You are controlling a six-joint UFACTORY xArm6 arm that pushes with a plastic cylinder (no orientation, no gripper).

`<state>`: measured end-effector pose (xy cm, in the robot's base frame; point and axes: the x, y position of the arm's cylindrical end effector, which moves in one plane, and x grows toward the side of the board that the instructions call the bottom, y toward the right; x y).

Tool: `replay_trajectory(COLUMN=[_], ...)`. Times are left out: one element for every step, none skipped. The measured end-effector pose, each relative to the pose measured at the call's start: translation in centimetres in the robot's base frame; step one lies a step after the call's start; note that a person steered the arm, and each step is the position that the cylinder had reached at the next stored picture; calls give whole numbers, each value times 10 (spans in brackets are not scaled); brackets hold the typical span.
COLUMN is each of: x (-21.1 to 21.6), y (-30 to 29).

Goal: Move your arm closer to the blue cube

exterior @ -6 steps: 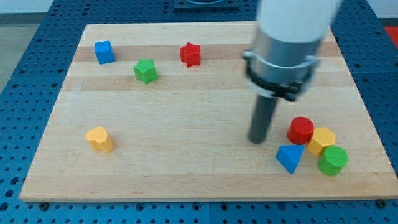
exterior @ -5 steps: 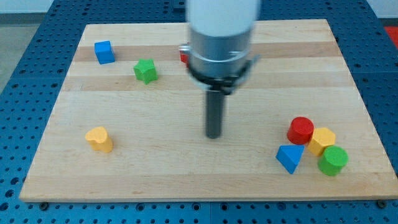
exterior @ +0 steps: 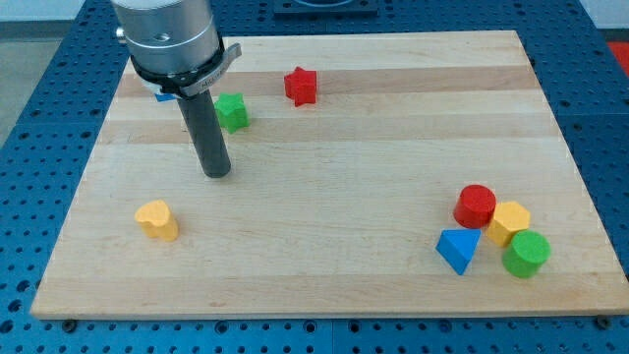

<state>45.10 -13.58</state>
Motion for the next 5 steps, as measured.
replay_trajectory(x=[-14,-31,-41,-92,-153], y=[-13,-75,-135,-142,-142])
